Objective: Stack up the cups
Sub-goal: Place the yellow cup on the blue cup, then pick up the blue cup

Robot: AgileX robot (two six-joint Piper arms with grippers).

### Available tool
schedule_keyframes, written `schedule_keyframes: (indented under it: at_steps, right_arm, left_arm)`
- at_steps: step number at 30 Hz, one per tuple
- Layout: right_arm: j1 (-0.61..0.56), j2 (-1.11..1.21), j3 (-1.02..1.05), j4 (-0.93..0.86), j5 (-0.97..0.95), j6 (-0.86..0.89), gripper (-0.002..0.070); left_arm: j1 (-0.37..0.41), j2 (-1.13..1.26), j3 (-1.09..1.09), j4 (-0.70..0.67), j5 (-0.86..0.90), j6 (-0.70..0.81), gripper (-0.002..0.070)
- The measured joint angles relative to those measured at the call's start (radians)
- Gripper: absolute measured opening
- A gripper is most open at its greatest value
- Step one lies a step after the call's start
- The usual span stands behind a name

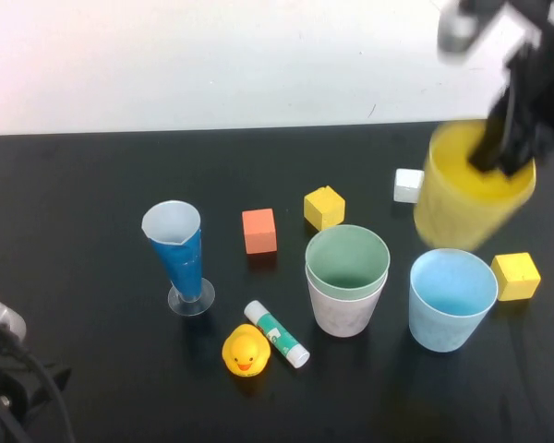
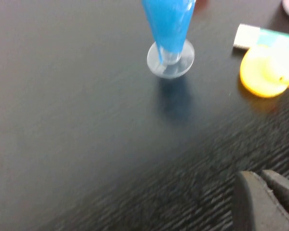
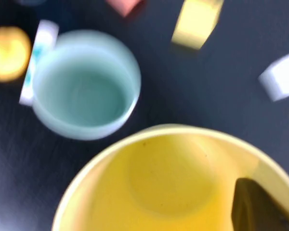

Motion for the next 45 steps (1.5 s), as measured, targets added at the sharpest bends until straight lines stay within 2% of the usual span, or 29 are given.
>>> schedule_keyframes:
  at_steps: [5, 14, 17, 21, 23, 26, 28, 30, 33, 35, 45]
  right_arm:
    - [0.000, 0.012, 0.120, 0.000, -0.009, -0.007, 0.0027]
    - [0.000, 0.073, 0.130, 0.001, -0.033, -0.022, 0.0039]
    - [0.000, 0.096, 0.130, 0.001, -0.021, -0.028, 0.0104]
    - [0.000, 0.132, 0.130, 0.002, -0.019, -0.030, 0.0278]
    - [0.000, 0.153, 0.130, 0.002, -0.019, -0.030, 0.0340]
    - [0.000, 0.190, 0.130, 0.002, -0.019, -0.031, 0.0377]
    - [0.000, 0.224, 0.130, 0.002, -0.019, -0.032, 0.0372]
    - [0.000, 0.255, 0.130, 0.002, -0.020, -0.038, 0.0324]
    - [0.000, 0.275, 0.130, 0.005, -0.024, -0.044, 0.0149]
    - [0.000, 0.263, 0.130, 0.006, -0.024, -0.047, 0.0078]
    - [0.000, 0.009, 0.090, -0.018, -0.017, -0.043, 0.0076]
  left_arm:
    - [0.000, 0.000, 0.000, -0.016, -0.039, -0.002, 0.0000]
    - [0.000, 0.000, 0.004, -0.028, -0.040, -0.029, 0.0000]
    - [0.000, 0.000, 0.016, -0.029, -0.038, -0.029, 0.0000]
    - [0.000, 0.000, 0.037, -0.030, -0.038, -0.037, 0.0000]
    - [0.000, 0.000, 0.045, -0.030, -0.038, -0.038, 0.0000]
    - [0.000, 0.000, 0.047, -0.032, -0.041, -0.043, 0.0000]
    - [0.000, 0.000, 0.047, -0.032, -0.047, -0.043, 0.0000]
    - [0.000, 0.000, 0.047, -0.032, -0.051, -0.043, 0.0000]
    - [0.000, 0.000, 0.047, -0.032, -0.051, -0.043, 0.0000]
    - [0.000, 0.000, 0.047, -0.032, -0.051, -0.043, 0.0000]
    - [0.000, 0.000, 0.047, -0.036, -0.051, -0.044, 0.0000]
